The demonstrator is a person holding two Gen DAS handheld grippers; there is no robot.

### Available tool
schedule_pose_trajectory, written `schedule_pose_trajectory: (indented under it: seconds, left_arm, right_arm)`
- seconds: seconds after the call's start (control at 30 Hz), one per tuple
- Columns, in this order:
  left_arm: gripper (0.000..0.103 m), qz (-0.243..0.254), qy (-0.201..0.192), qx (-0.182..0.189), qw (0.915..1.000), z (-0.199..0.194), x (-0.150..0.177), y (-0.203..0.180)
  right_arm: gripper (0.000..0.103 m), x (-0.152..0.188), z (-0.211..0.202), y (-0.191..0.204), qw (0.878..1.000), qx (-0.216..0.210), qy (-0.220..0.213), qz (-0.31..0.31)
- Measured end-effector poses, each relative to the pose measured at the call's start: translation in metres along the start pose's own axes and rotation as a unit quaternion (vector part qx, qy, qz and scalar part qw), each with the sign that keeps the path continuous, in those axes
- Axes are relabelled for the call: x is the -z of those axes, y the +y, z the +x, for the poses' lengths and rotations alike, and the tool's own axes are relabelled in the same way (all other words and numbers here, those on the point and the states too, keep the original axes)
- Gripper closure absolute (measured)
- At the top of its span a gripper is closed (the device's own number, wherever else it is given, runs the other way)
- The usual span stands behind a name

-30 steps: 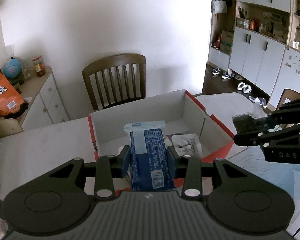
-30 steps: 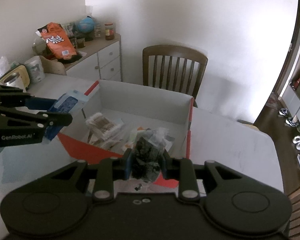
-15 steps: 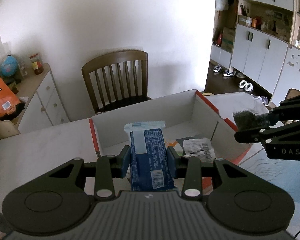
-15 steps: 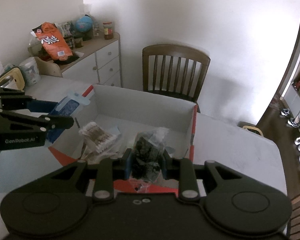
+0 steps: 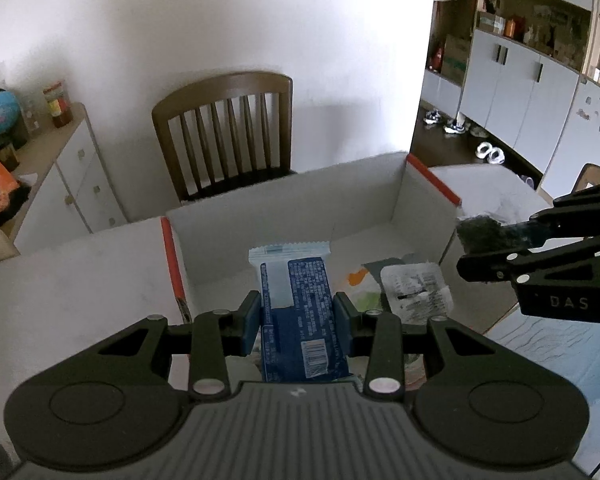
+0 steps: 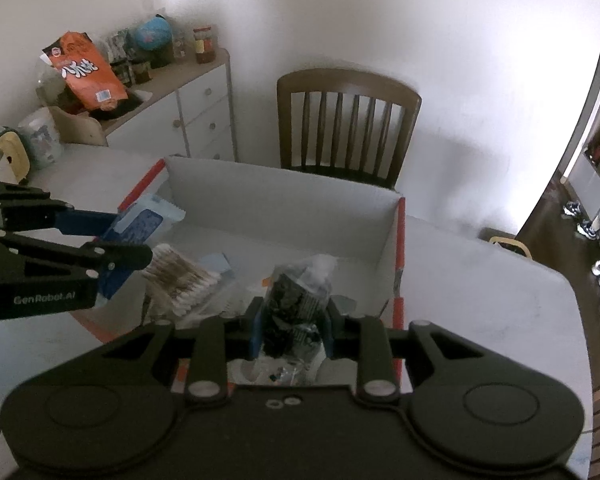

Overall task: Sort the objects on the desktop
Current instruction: 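Lift the wrapped bar and snack packet with both grippers over the red box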

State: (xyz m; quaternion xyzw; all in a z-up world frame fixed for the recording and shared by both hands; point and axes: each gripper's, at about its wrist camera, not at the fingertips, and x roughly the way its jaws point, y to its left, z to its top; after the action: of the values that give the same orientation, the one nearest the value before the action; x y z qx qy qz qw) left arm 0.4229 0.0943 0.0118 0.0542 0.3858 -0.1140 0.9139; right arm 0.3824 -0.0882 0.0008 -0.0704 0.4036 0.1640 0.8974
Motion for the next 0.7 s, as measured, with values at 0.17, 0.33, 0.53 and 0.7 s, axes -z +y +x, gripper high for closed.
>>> schedule_pose_trajectory:
  seconds: [0.17, 0.33, 0.53, 0.7]
  left_arm:
    - [0.065, 0.009, 0.017, 0.005, 0.9998, 0.013, 0.005, -0.001]
    - [0.065, 0.011, 0.029, 0.01, 0.9995, 0.023, 0.007, -0.002]
    - [0.065, 0.016, 0.037, 0.014, 0.9991, 0.03, 0.008, -0.002]
    - [0.065, 0.019, 0.044, 0.018, 0.9987, 0.036, 0.01, -0.003]
  right_arm:
    - [0.076, 0.0, 0.017, 0.0, 1.0, -0.004, 0.015, 0.005]
    - [0.076, 0.002, 0.031, 0.003, 1.0, -0.005, 0.028, 0.002]
    - [0.076, 0.004, 0.044, 0.003, 0.999, -0.004, 0.039, 0.008]
    - [0.076, 0.006, 0.051, 0.002, 0.999, -0.006, 0.048, 0.01]
